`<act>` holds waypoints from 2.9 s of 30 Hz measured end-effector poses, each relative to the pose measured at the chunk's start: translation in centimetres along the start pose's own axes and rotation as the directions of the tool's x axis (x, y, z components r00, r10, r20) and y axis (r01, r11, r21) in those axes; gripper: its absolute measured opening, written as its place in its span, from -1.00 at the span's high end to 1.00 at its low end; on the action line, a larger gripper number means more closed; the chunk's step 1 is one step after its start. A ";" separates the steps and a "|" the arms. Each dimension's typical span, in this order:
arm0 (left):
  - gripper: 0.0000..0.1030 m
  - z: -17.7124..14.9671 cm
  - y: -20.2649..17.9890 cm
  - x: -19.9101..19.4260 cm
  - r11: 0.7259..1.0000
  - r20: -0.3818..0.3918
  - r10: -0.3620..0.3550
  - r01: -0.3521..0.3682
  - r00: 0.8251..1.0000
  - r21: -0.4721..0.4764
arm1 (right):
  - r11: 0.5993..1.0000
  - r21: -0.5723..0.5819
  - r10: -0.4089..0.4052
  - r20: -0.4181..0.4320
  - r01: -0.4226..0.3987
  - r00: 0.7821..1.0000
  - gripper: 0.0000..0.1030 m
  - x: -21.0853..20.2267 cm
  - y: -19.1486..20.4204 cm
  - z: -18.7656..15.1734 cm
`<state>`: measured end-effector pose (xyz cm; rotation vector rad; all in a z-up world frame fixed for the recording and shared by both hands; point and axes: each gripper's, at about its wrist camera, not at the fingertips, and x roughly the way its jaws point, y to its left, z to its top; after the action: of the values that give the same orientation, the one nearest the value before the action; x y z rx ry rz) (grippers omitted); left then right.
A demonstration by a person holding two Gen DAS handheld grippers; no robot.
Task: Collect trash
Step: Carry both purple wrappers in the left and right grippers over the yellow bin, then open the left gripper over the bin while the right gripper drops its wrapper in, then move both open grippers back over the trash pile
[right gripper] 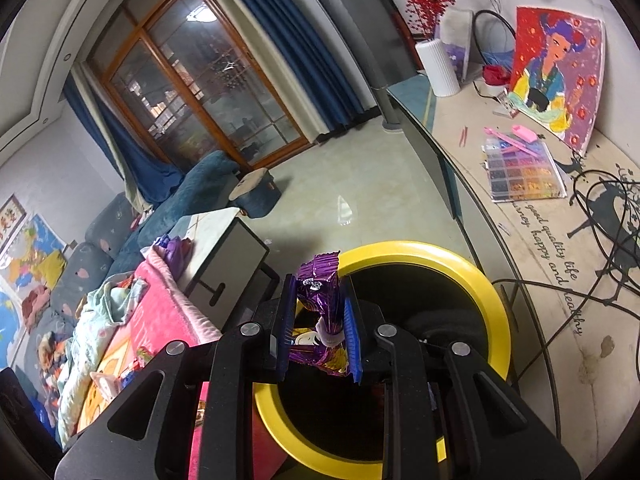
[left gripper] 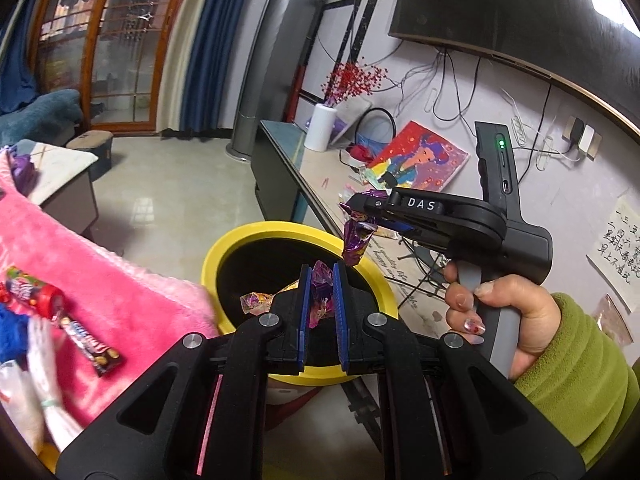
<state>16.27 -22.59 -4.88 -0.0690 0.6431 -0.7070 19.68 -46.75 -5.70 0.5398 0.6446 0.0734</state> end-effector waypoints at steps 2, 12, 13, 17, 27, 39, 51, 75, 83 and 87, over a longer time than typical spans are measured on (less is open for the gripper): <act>0.88 -0.1 -0.2 0.8 1.000 -0.013 -0.004 0.004 1.000 0.007 | 1.000 0.006 -0.007 -0.006 0.007 1.000 0.59 0.3 -0.4 -0.1; 0.87 -0.3 -1.1 4.7 0.998 -0.056 -0.043 0.045 0.998 0.034 | 0.998 0.053 -0.041 -0.034 0.043 0.999 0.57 1.8 -2.9 -0.3; 0.87 -0.3 -1.0 5.2 0.999 -0.061 -0.042 0.044 0.997 0.032 | 0.997 0.060 -0.040 -0.041 0.043 0.998 0.57 2.0 -3.2 -0.3; 0.87 -0.4 -0.8 6.5 0.999 -0.078 -0.038 0.039 0.996 0.011 | 0.996 0.078 -0.043 -0.056 0.047 0.998 0.55 2.5 -3.9 -0.5; 0.54 -0.9 -0.2 8.2 1.000 -0.102 -0.031 0.030 0.994 -0.005 | 0.994 0.108 -0.026 -0.080 0.034 0.996 0.21 3.5 -4.8 -0.7; -0.69 -0.5 1.6 6.0 0.997 -0.083 0.042 -0.047 0.996 -0.060 | 0.995 0.081 -0.059 -0.073 0.065 0.996 -0.01 3.2 -4.0 -0.8; -0.78 -0.1 6.2 -0.9 0.950 -0.006 0.276 -0.274 0.961 -0.151 | 0.997 -0.071 -0.018 -0.057 0.014 0.998 -0.13 2.0 2.5 -1.7; -0.78 -1.3 11.6 -11.8 0.849 0.124 0.496 -0.450 0.859 -0.276 | 0.897 -0.407 0.122 -0.142 -0.170 0.982 -0.35 -0.3 16.8 -9.2; -0.78 -1.9 12.9 -13.8 0.816 0.132 0.537 -0.473 0.833 -0.334 | 0.836 -0.496 0.142 -0.218 -0.235 0.965 -0.39 -0.3 20.1 -12.6; -0.78 -2.2 13.8 -14.5 0.800 0.124 0.551 -0.480 0.825 -0.361 | 0.813 -0.522 0.146 -0.243 -0.256 0.959 -0.41 -0.2 21.1 -13.7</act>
<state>14.70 -2.62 -2.80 -0.2554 0.5173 -0.0500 13.50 -22.38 -4.20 0.0341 0.7151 0.5067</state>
